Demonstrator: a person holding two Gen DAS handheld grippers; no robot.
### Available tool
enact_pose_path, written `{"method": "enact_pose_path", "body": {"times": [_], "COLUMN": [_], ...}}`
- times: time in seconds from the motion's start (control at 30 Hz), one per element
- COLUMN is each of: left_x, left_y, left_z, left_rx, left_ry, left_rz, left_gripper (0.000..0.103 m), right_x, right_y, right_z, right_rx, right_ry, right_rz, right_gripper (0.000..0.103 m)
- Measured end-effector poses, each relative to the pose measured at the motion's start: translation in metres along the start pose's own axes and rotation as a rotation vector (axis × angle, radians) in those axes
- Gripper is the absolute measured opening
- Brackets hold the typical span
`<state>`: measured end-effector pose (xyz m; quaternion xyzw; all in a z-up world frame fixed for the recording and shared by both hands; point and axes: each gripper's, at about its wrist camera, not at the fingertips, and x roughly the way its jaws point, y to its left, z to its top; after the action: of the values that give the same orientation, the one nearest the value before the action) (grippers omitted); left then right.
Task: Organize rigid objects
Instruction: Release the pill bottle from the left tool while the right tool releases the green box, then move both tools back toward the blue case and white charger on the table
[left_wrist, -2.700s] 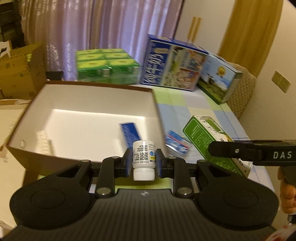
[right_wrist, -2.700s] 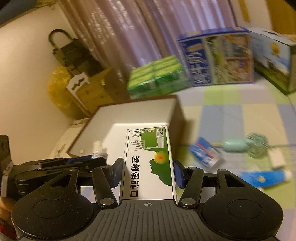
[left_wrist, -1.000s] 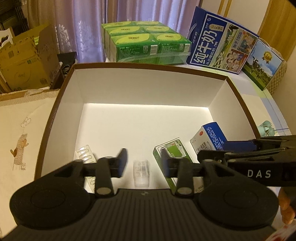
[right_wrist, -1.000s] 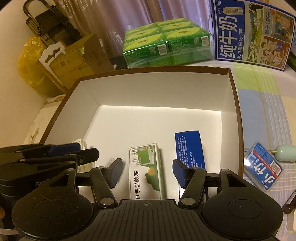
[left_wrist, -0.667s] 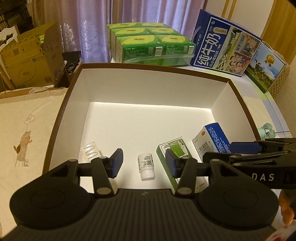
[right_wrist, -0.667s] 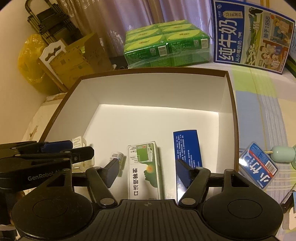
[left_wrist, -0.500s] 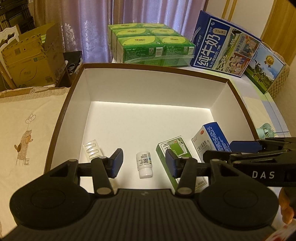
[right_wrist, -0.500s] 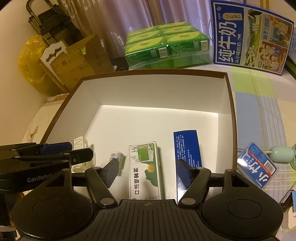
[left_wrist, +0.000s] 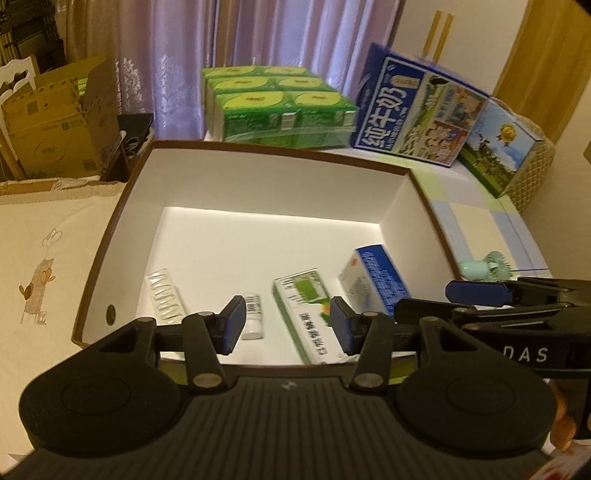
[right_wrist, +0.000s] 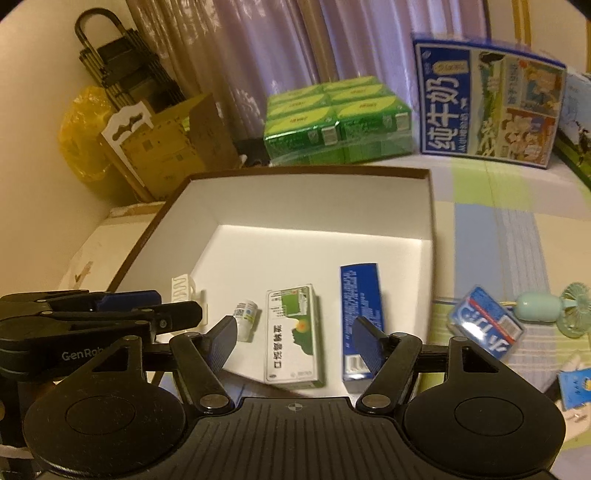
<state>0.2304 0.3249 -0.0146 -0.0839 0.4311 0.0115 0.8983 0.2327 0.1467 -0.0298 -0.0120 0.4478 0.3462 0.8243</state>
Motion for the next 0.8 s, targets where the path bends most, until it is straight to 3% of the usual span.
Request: {"method": "enact_pose_path", "body": {"times": [0.37, 0.8], "left_x": [-0.027, -0.021], "left_y": [-0.062, -0.154], "left_z": [-0.020, -0.047], "left_rx": [0.049, 0.099], "left_ry": [-0.017, 0.043], "left_rz": [-0.093, -0.190], "left_gripper": [0.045, 0.045], "right_x": [-0.062, -0.117], "right_y": [-0.043, -0.130], "right_z": [-0.031, -0.073], "right_rx": [0.046, 0.145], "right_ry": [-0.045, -0.014], "right_rz": [-0.026, -0.089], "right_gripper": [0.066, 0.066]}}
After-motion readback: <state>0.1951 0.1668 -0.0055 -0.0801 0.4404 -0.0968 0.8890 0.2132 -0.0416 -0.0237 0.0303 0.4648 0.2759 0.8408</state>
